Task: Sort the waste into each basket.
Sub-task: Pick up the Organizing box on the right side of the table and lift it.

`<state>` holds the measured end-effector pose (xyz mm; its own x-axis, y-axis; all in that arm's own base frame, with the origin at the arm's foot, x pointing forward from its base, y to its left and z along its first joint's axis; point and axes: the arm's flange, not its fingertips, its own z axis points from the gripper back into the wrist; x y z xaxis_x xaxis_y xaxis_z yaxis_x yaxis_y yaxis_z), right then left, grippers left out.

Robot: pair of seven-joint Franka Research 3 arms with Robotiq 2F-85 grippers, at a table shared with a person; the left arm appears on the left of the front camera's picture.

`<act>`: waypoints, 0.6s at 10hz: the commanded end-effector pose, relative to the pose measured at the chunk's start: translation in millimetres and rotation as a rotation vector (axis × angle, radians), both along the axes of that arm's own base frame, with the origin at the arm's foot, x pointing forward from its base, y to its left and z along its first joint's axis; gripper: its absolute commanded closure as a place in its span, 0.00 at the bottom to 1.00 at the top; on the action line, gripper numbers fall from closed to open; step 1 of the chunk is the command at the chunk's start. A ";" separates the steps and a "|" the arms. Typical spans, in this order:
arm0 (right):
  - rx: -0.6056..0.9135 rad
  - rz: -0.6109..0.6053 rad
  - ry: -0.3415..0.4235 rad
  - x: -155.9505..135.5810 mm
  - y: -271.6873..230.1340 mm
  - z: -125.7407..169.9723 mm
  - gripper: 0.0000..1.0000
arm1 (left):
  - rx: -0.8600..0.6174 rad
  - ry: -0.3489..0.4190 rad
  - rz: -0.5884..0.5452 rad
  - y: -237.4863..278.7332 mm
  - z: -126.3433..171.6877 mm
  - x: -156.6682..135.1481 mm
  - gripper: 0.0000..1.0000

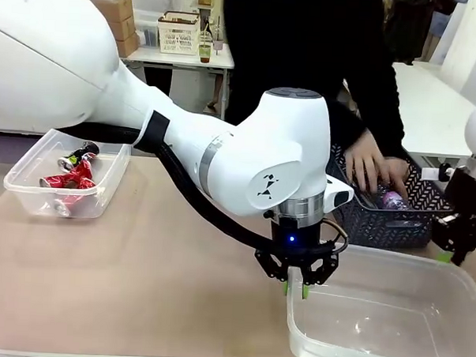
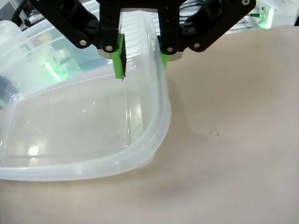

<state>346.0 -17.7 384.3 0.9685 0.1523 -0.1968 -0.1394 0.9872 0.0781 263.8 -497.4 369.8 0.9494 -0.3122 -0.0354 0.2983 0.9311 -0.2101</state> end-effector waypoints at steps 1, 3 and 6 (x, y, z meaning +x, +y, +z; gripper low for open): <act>-0.029 0.029 -0.002 -167.6 20.9 -104.0 1.00 | 0.003 -0.032 0.022 2.9 -0.9 -9.0 1.00; -0.014 0.011 -0.001 -169.8 19.8 -99.9 1.00 | -0.002 -0.028 0.015 5.7 -1.7 -8.1 1.00; 0.033 -0.105 -0.085 -164.6 6.6 -72.4 0.62 | -0.008 -0.028 0.026 13.6 -1.7 -4.9 1.00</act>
<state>340.2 -9.8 395.4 0.9718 0.1302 -0.1966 -0.1172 0.9902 0.0762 260.3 -495.0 368.3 0.9496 -0.3121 -0.0289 0.2995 0.9309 -0.2092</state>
